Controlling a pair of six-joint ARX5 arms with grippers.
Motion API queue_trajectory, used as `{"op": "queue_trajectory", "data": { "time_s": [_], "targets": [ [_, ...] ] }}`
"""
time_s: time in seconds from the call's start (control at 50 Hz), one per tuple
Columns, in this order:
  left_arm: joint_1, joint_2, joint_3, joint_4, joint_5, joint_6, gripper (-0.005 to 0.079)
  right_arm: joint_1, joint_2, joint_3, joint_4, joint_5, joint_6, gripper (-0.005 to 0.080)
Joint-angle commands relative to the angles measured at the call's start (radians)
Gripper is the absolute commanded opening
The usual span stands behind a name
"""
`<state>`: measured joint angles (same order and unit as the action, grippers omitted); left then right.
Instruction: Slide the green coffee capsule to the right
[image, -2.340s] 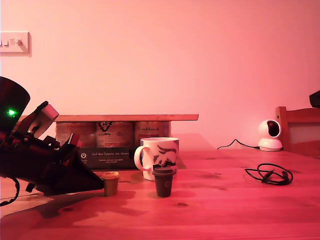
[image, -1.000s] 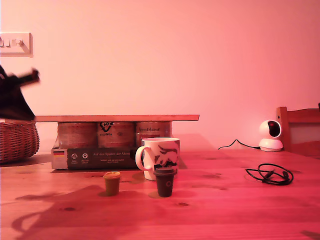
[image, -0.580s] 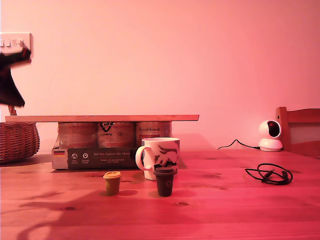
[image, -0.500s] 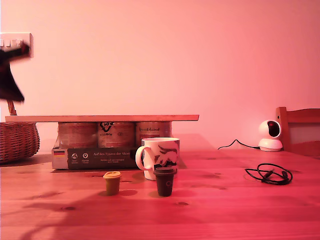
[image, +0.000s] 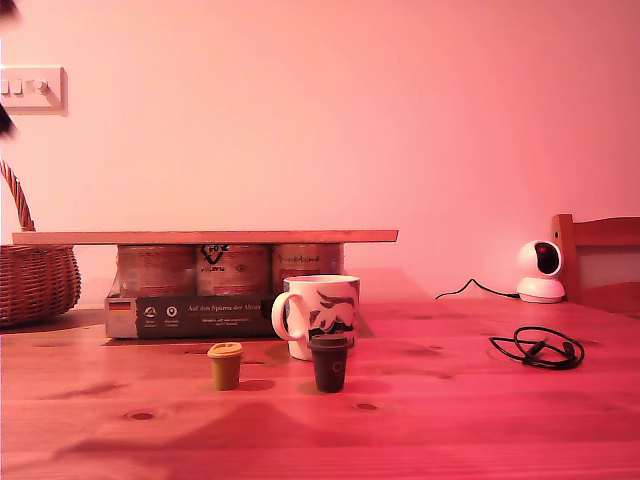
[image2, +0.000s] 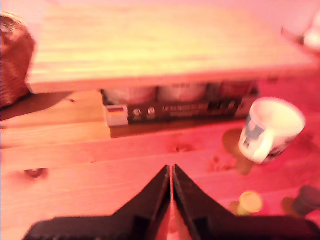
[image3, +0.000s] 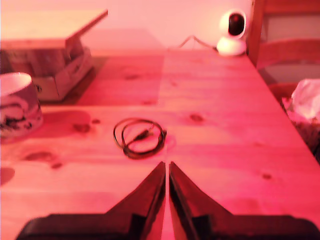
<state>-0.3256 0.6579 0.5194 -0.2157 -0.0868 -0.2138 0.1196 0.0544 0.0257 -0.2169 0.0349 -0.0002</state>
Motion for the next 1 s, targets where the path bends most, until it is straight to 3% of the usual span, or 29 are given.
{"op": "queue_trajectory", "data": {
  "time_s": [0.0, 0.2, 0.44, 0.58, 0.74, 0.98],
  "targets": [
    [-0.015, -0.047, -0.027, -0.022, -0.027, -0.008, -0.0021, 0.003, 0.000, 0.003, 0.002, 0.000, 0.004, -0.0013],
    [-0.049, -0.211, -0.027, -0.098, -0.129, -0.026, -0.0021, 0.003, 0.000, 0.003, -0.009, 0.000, 0.003, -0.0013],
    [-0.053, -0.335, -0.063, -0.143, -0.124, -0.021, -0.0021, 0.003, 0.000, 0.003, -0.009, 0.001, 0.003, -0.0013],
    [-0.055, -0.404, -0.161, -0.061, -0.048, -0.022, -0.0021, 0.003, 0.000, 0.003, -0.009, 0.001, 0.003, -0.0013],
    [-0.057, -0.452, -0.262, 0.072, -0.047, -0.020, -0.0021, 0.003, 0.000, 0.003, -0.009, 0.001, 0.003, -0.0013],
    [-0.056, -0.457, -0.364, 0.152, -0.056, 0.059, -0.0021, 0.003, 0.000, 0.003, -0.009, 0.001, 0.003, -0.0013]
  ]
}}
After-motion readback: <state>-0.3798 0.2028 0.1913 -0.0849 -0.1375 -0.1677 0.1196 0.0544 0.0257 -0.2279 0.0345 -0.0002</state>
